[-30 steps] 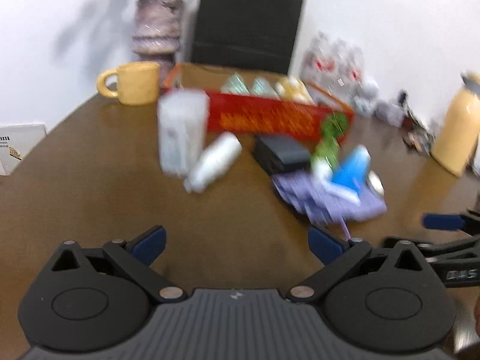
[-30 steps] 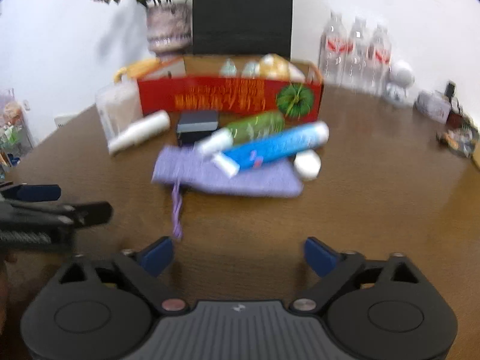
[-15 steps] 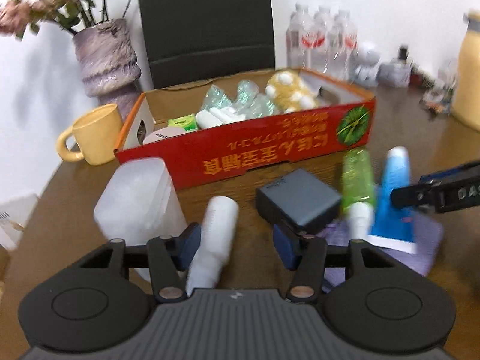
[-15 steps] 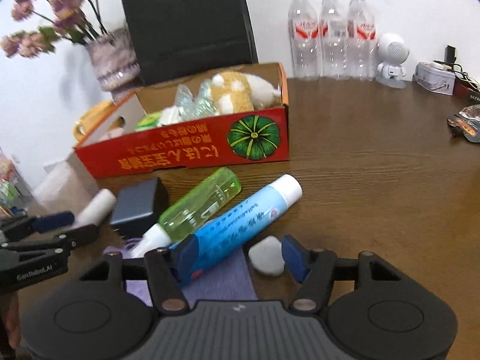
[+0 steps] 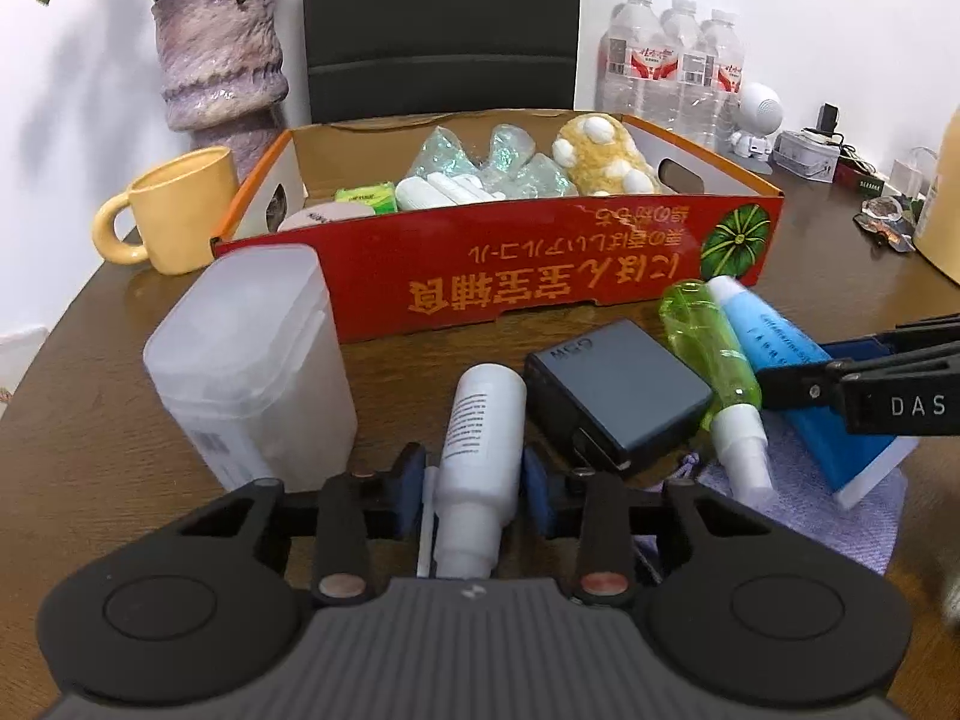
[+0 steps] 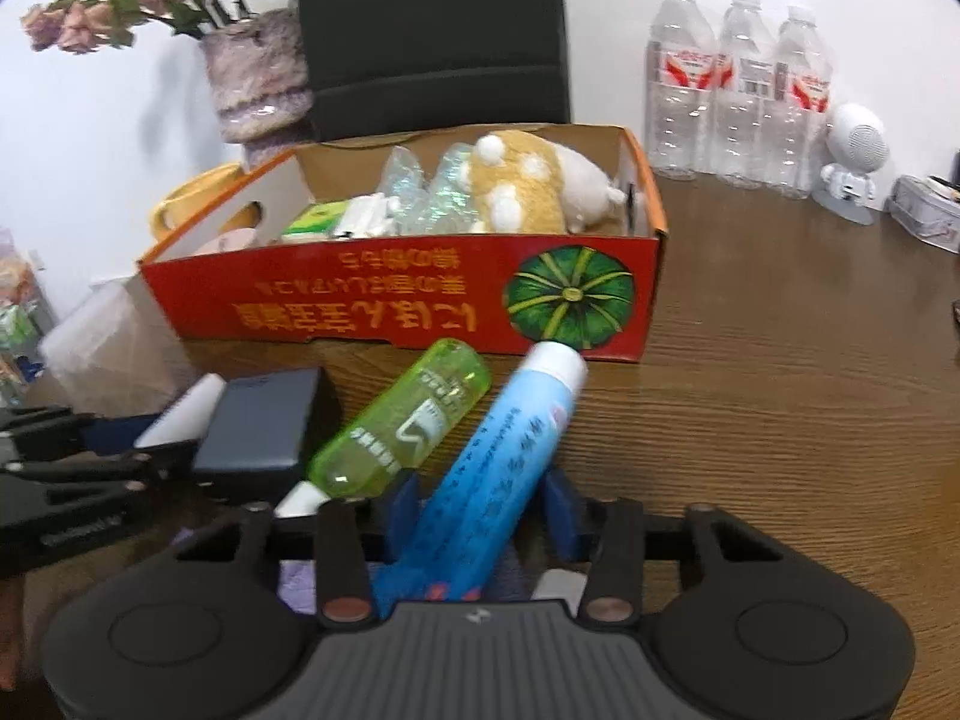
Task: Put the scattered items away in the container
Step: 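Grasp the white lotion bottle with the left tool while the right tool grasps the blue tube, then carry the lotion bottle and blue tube into the box and open both tools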
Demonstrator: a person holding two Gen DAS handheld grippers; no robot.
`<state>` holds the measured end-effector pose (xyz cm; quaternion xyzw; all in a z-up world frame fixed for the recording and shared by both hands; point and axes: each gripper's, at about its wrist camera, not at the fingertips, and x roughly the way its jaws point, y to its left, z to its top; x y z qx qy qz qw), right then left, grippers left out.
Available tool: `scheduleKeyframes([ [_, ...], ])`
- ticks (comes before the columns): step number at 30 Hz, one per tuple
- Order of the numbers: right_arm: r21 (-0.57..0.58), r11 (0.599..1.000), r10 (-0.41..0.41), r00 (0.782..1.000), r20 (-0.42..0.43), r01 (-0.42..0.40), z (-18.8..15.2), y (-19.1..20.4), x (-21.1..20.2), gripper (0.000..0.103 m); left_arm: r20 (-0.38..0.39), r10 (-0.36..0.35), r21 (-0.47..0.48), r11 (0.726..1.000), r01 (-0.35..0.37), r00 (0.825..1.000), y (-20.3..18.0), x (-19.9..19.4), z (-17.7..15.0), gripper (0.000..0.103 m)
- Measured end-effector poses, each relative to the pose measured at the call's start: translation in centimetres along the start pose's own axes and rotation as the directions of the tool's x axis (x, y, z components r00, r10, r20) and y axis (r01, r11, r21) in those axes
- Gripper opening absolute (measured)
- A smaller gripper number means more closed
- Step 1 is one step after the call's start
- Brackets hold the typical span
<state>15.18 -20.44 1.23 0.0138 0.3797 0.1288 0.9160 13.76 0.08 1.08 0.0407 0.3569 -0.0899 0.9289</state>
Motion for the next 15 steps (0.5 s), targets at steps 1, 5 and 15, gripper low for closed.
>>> scheduleKeyframes([
  [1, -0.005, 1.000, 0.000, 1.000, 0.005, 0.000, 0.0, 0.1, -0.4, 0.029, -0.004, -0.021, -0.016, 1.000, 0.021, 1.000, 0.0, -0.4, 0.0, 0.035],
  [5, 0.001, 1.000, 0.027, 0.999, 0.026, -0.027, 0.1, 0.1, -2.0, 0.021, 0.044, -0.076, -0.059, 0.995, 0.079, 0.996, 0.2, -2.8, 0.6, 0.035],
  [15, 0.032, 0.996, 0.074, 0.991, 0.114, -0.078, 1.7, -0.6, -5.7, 0.020, 0.152, -0.115, -0.117, 0.984, 0.133, 0.982, 1.6, -5.5, 6.6, 0.035],
])
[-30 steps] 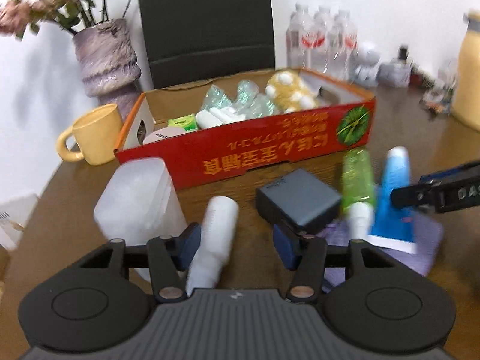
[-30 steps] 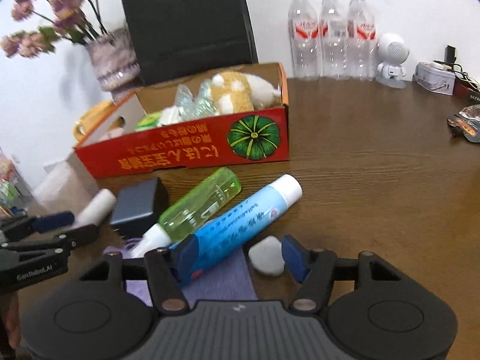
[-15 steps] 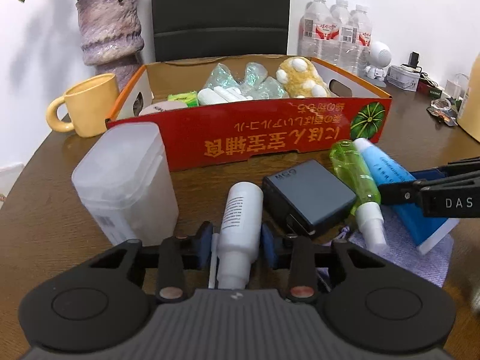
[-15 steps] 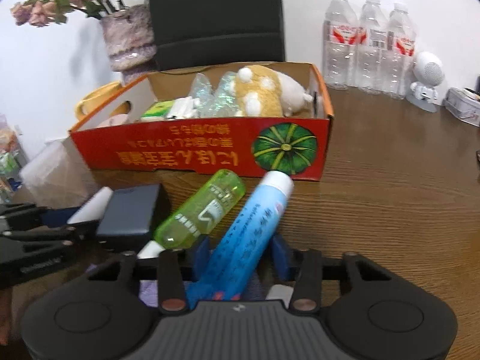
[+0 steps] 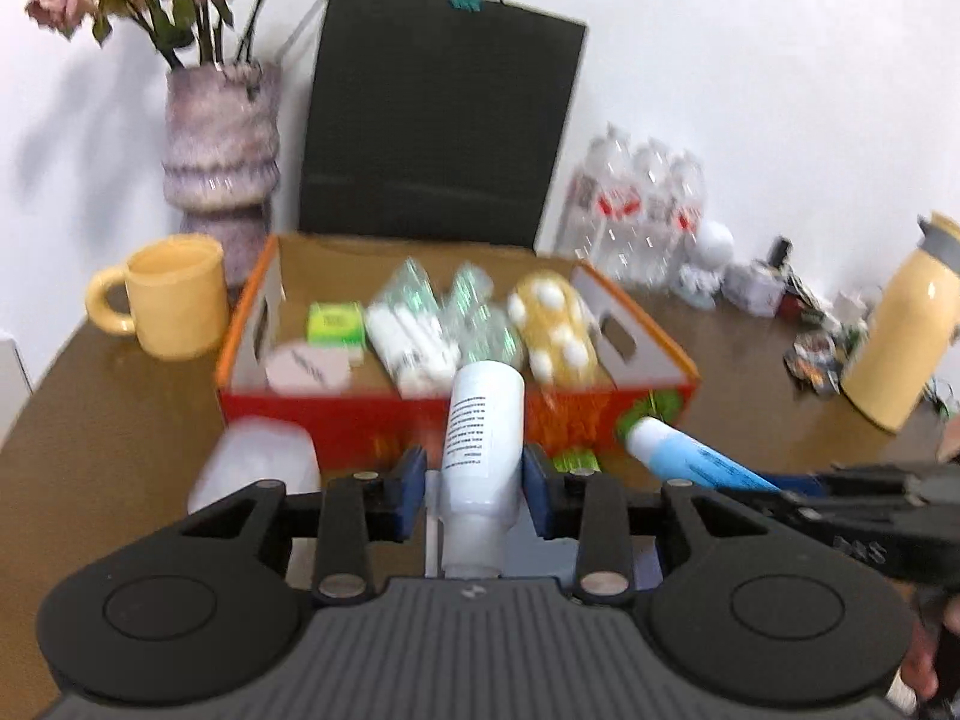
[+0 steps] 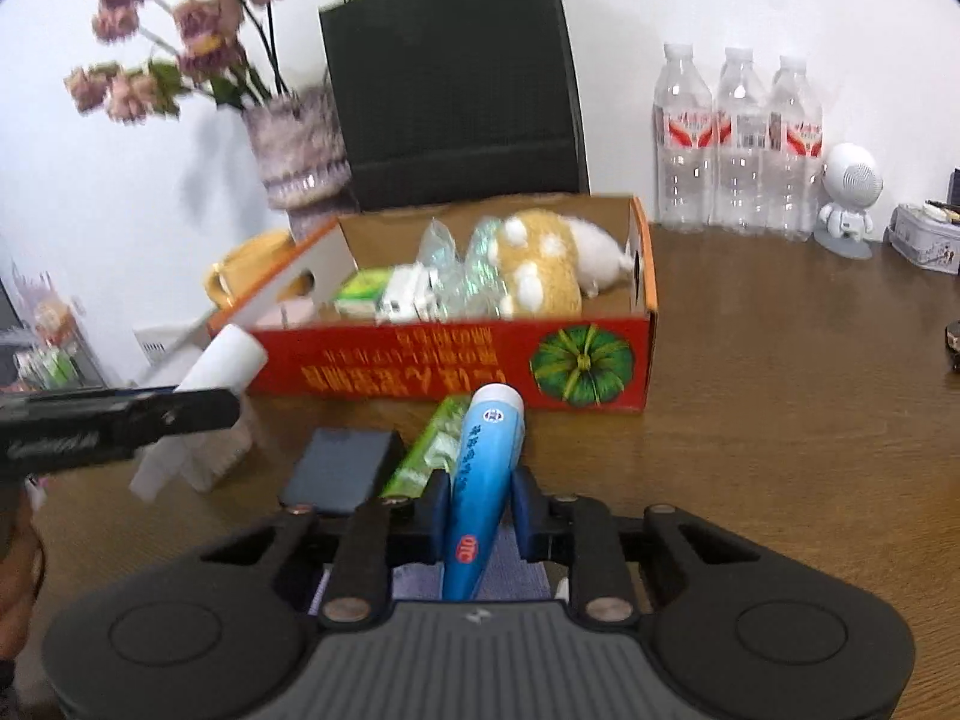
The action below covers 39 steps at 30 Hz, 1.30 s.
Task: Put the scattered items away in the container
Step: 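Carry the lotion bottle and blue tube into the box and open both tools, then lift both open tools out of the box back over the table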
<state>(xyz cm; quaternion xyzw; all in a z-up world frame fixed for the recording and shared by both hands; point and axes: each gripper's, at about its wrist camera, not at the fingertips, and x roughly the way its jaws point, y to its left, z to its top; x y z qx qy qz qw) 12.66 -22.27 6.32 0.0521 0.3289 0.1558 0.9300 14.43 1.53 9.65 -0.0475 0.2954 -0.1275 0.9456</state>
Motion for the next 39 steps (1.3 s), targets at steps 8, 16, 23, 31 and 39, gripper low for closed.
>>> scheduleKeyframes([
  [8, 0.010, 0.999, -0.040, 0.995, 0.094, 0.039, 7.5, -2.0, 1.4, 0.020, -0.060, 0.035, -0.193, 0.980, -0.046, 0.998, 3.2, 8.6, 7.2, 0.035],
  [16, 0.025, 0.978, -0.208, 0.978, -0.003, 0.208, 12.7, -5.0, 11.3, 0.024, -0.274, 0.101, -0.146, 0.979, -0.145, 0.957, 4.6, 17.3, 9.5, 0.036],
  [23, 0.038, 0.980, -0.192, 0.979, -0.069, 0.195, 11.7, -5.5, 13.5, 0.030, -0.251, 0.137, -0.102, 0.981, -0.167, 0.958, 4.1, 16.0, 9.1, 0.060],
  [31, 0.032, 0.989, -0.137, 0.978, -0.158, 0.143, 11.1, -4.5, 11.5, 0.060, -0.236, 0.162, -0.046, 0.983, -0.178, 0.958, 3.0, 13.2, 9.0, 0.073],
  [39, 0.034, 0.992, -0.113, 0.973, -0.202, 0.122, 10.2, -2.9, 8.3, 0.066, -0.251, 0.180, 0.020, 0.983, -0.181, 0.951, 1.4, 9.5, 7.3, 0.080],
])
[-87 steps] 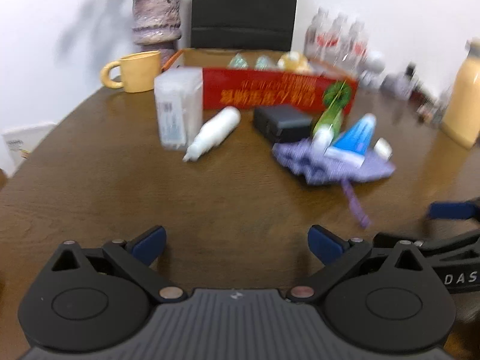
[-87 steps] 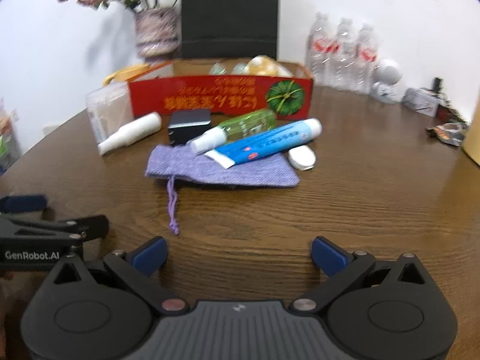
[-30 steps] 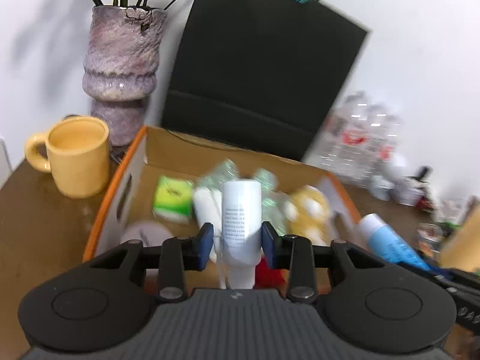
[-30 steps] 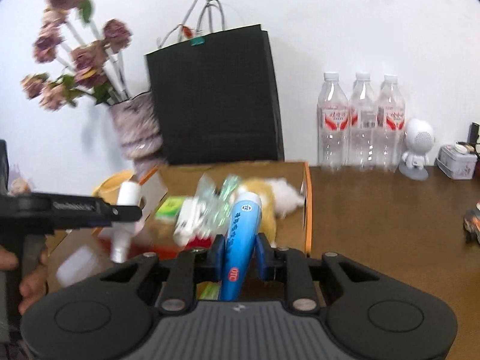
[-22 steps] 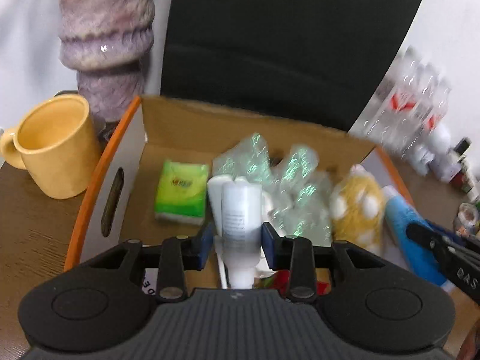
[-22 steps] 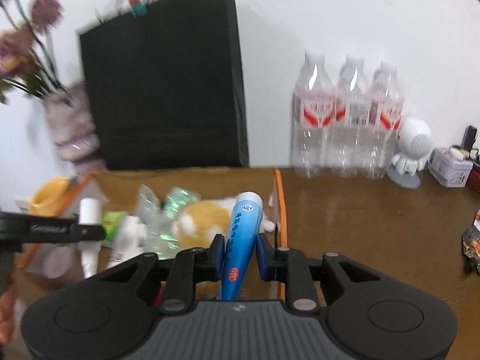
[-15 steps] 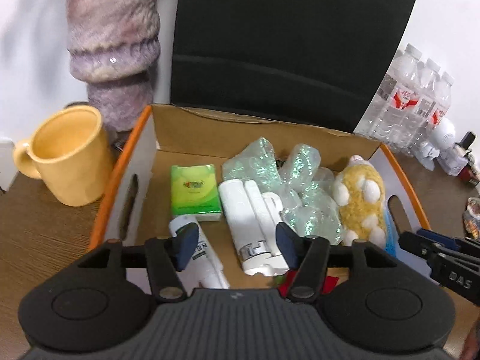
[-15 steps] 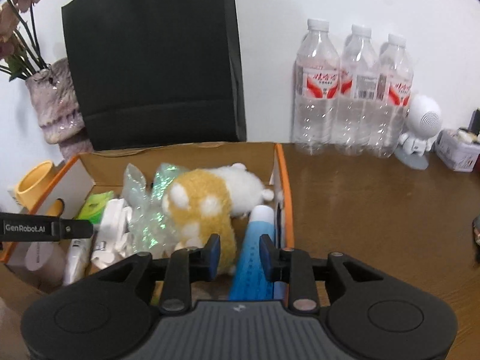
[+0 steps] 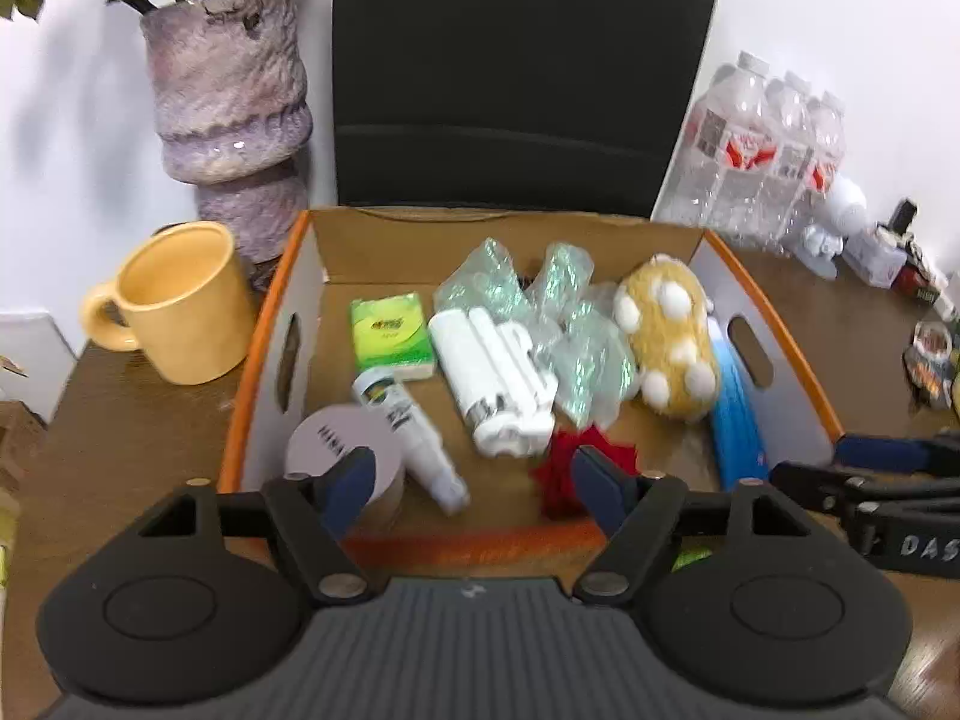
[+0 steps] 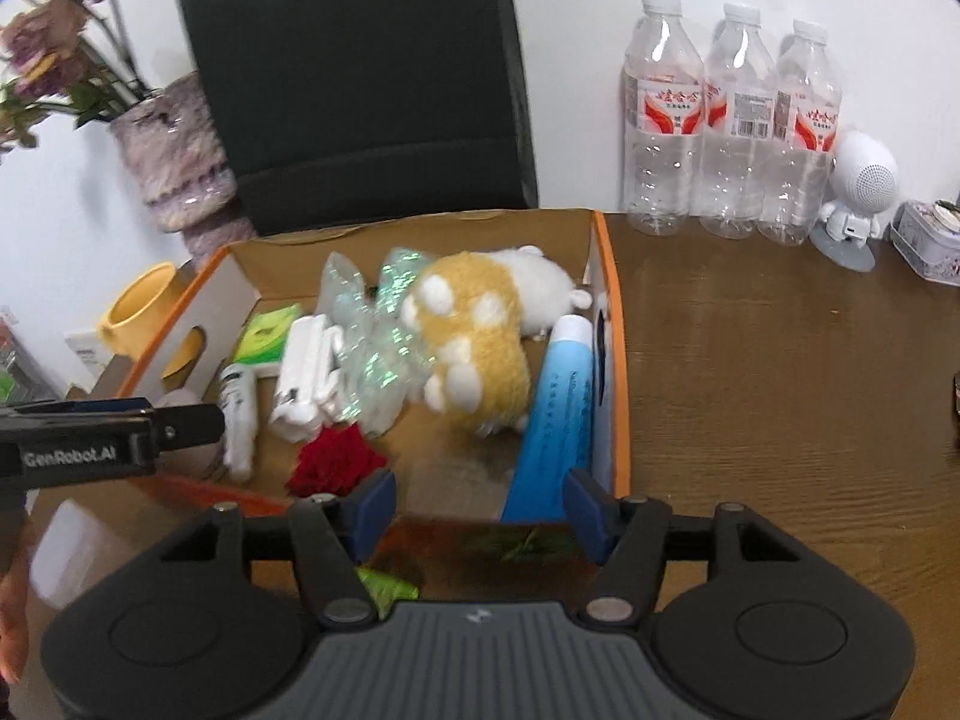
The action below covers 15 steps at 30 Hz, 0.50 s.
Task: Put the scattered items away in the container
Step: 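Lift both open tools out of the box back over the table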
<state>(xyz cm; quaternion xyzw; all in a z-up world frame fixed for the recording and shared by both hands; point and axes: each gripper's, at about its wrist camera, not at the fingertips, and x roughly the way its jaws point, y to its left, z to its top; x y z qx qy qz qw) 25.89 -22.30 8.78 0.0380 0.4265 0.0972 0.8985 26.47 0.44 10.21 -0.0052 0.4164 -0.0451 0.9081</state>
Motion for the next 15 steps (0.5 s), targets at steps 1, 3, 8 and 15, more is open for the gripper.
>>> scheduleKeyframes([
  [1, -0.004, 1.000, 0.001, 1.000, -0.003, -0.001, -0.2, 0.2, -0.5, 0.069, 0.000, 0.009, 0.008, 1.000, -0.009, 1.000, -0.1, -0.5, -0.4, 0.084],
  [3, -0.011, 1.000, 0.005, 1.000, -0.010, -0.005, -0.7, 0.5, -1.4, 0.069, 0.006, 0.016, 0.011, 1.000, -0.016, 1.000, 0.0, -1.4, -1.2, 0.086],
  [8, -0.041, 0.999, 0.015, 1.000, -0.006, -0.015, -2.6, 1.9, -3.9, 0.070, 0.023, 0.024, -0.018, 1.000, -0.023, 0.999, 0.3, -3.6, -3.7, 0.086],
  [15, -0.099, 0.994, 0.044, 0.999, 0.012, -0.042, -6.8, 4.7, -6.5, 0.072, 0.062, 0.020, 0.001, 1.000, -0.020, 0.998, -0.4, -7.0, -8.1, 0.094],
])
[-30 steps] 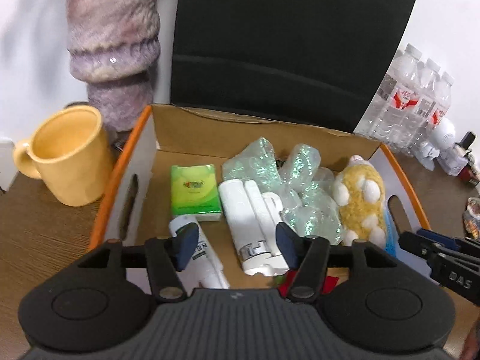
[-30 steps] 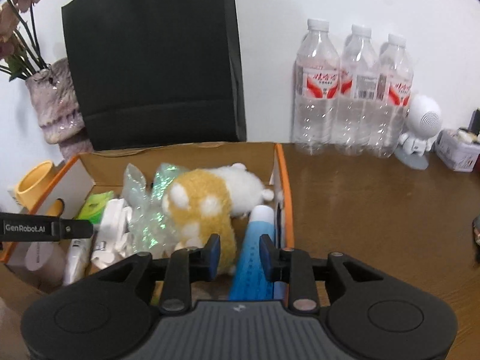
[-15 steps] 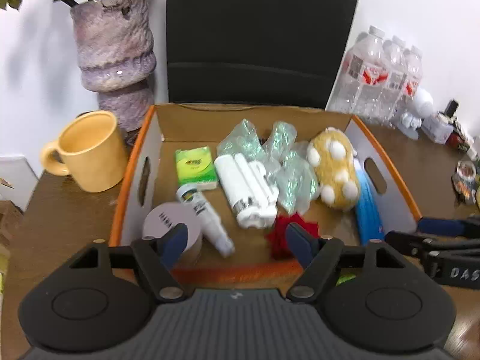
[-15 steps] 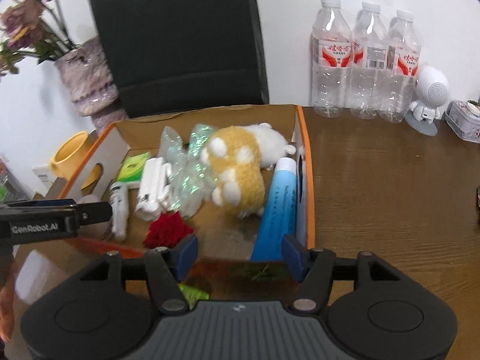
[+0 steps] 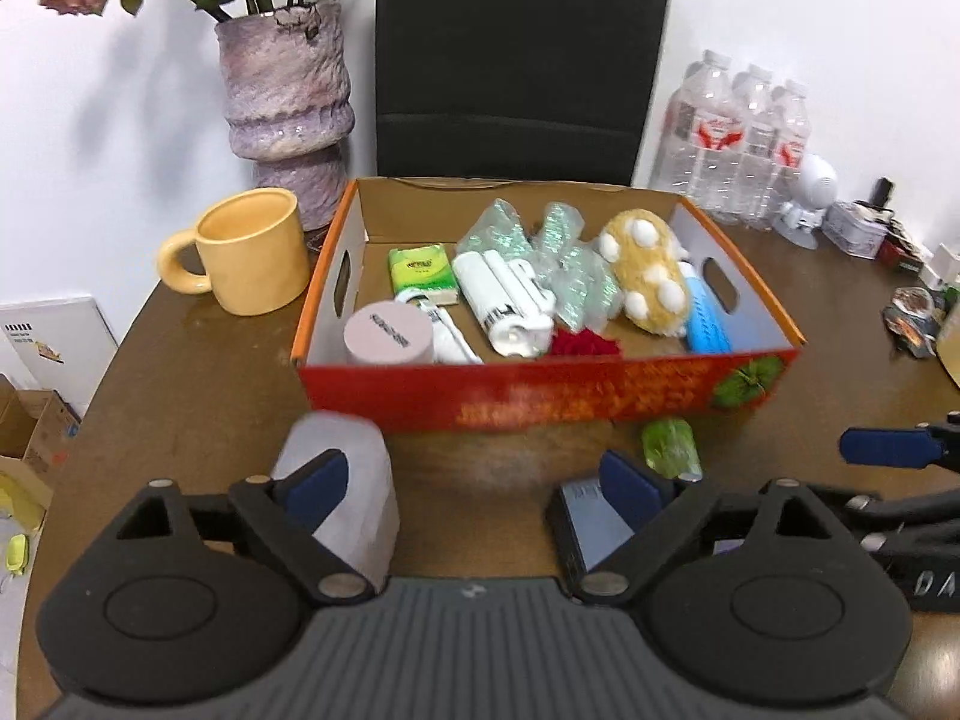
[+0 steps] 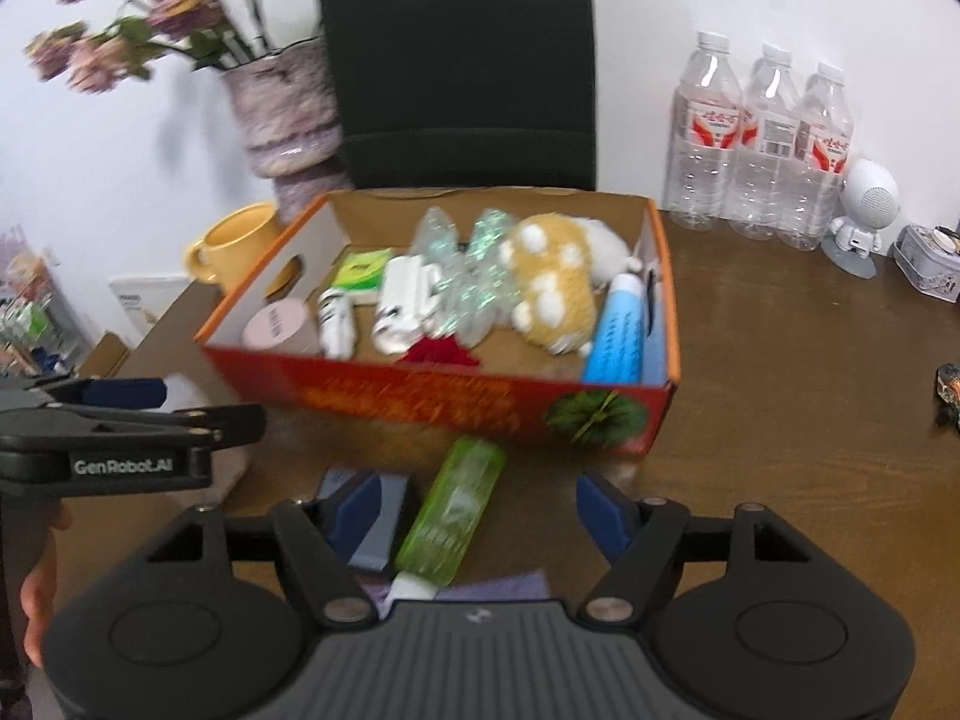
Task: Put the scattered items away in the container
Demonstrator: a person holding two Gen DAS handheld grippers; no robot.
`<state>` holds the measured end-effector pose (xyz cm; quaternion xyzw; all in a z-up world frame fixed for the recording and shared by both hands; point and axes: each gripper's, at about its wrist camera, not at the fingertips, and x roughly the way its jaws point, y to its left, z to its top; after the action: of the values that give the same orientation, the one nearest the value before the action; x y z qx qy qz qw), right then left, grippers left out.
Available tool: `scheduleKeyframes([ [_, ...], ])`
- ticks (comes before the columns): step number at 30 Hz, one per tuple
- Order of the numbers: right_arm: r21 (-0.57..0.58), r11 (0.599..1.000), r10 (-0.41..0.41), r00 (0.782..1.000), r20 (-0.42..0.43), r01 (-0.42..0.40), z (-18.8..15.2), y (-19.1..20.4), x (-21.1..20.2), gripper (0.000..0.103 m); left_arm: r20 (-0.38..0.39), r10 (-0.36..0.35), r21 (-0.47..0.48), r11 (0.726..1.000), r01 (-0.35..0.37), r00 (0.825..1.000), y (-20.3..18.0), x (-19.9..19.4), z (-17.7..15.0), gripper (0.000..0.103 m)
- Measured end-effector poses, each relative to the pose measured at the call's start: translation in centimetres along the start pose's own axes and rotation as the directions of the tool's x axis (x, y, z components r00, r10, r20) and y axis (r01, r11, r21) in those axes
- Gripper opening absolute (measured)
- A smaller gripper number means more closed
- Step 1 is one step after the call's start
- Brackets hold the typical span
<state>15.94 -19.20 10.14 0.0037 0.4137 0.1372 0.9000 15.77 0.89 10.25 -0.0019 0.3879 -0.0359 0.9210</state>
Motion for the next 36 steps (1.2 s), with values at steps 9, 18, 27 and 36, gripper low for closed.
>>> scheduleKeyframes([
  [9, -0.024, 0.999, 0.048, 0.993, 0.105, -0.046, -10.2, 2.6, -3.8, 0.085, 0.092, 0.038, 0.027, 0.999, -0.041, 0.995, -0.6, -4.0, -9.6, 0.103],
  [18, 0.084, 0.996, -0.046, 0.981, 0.189, 0.030, -16.9, 0.9, -4.6, 0.085, 0.153, 0.043, -0.008, 0.999, -0.043, 0.987, 0.1, -5.2, -16.7, 0.103],
  [27, 0.096, 0.993, -0.081, 0.985, 0.153, 0.067, -17.8, 1.1, -2.5, 0.086, 0.116, 0.065, 0.055, 0.996, -0.072, 0.991, -0.7, -3.8, -18.0, 0.103],
  [36, 0.001, 0.989, -0.145, 0.976, 0.160, 0.146, -18.4, 2.2, -1.4, 0.100, 0.102, 0.030, 0.042, 0.999, -0.034, 0.994, -0.6, -3.5, -18.1, 0.103],
])
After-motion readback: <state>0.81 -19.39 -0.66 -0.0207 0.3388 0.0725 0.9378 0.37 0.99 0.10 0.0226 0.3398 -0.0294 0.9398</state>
